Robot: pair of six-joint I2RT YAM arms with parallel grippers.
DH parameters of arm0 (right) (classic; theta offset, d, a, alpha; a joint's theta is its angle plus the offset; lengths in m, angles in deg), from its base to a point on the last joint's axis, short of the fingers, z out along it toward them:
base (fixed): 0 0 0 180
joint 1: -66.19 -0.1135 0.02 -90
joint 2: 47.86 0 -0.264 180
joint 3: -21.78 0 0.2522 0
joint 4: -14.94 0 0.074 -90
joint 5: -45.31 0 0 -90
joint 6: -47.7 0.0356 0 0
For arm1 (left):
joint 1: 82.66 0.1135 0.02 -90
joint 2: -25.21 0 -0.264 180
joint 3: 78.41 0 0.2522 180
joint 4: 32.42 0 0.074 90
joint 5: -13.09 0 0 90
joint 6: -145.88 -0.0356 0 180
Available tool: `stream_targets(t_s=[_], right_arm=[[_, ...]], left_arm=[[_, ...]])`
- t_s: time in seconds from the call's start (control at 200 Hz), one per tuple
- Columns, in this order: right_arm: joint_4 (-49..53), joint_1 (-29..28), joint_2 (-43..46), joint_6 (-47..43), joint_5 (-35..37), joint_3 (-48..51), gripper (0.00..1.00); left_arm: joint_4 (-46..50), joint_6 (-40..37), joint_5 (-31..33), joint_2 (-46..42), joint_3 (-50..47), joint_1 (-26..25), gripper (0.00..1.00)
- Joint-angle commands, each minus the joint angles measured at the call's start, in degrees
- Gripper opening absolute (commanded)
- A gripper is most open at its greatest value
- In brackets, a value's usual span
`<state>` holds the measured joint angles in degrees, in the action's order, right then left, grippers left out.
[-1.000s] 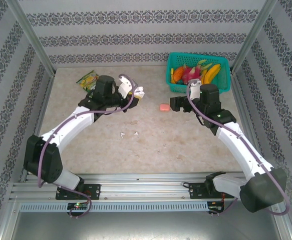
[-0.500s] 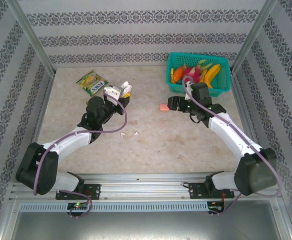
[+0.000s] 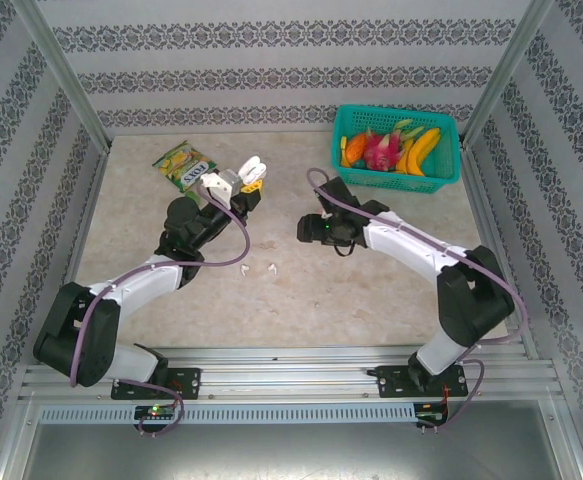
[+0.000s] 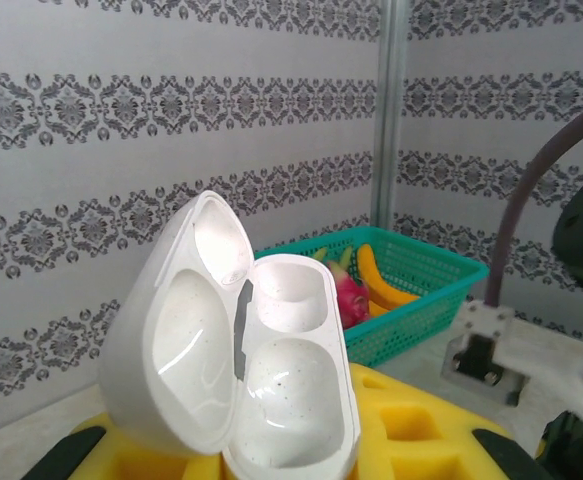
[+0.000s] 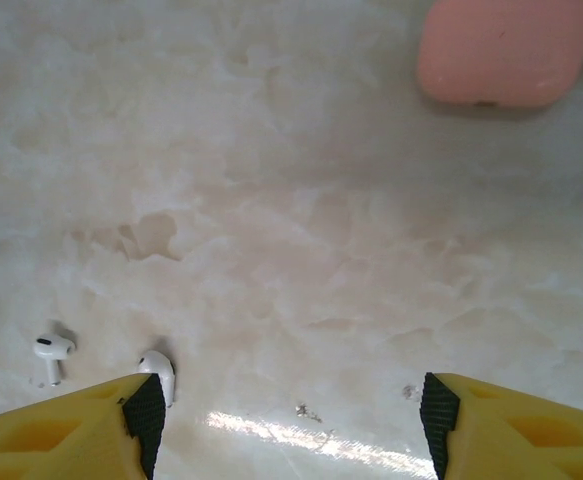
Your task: Insert wireless bluetooth earbuds into charging case
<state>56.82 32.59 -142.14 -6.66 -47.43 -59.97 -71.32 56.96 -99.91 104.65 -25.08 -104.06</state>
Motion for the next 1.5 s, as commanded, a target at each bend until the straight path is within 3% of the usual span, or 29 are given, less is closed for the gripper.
stream_targets(t_s=[0.0,0.41,0.719,1.054,1.499], right_arm=[[3.80,-2.49,-3.30,4.20,5.34,-3.38,0.70],[9.71,-10.00,-14.04,3.53,9.13,-12.14,0.66],[15.49,-13.91,-22.74,-3.45,9.78,-20.99,0.65],[16.44,-15.28,-27.82,-9.18,8.11,-25.49,0.61],[16.45,-15.79,-30.33,-10.33,5.15,-27.02,0.58]], left_arm=[[-5.74,3.00,-6.58,0.62,-0.90,2.66,0.00],[-8.81,11.92,-14.70,4.61,0.75,10.56,0.00],[-12.26,14.09,-17.50,5.24,0.09,13.64,0.00],[-14.56,17.22,-18.39,4.94,-0.61,16.57,0.00],[-14.65,18.08,-19.09,4.74,-0.73,17.51,0.00]])
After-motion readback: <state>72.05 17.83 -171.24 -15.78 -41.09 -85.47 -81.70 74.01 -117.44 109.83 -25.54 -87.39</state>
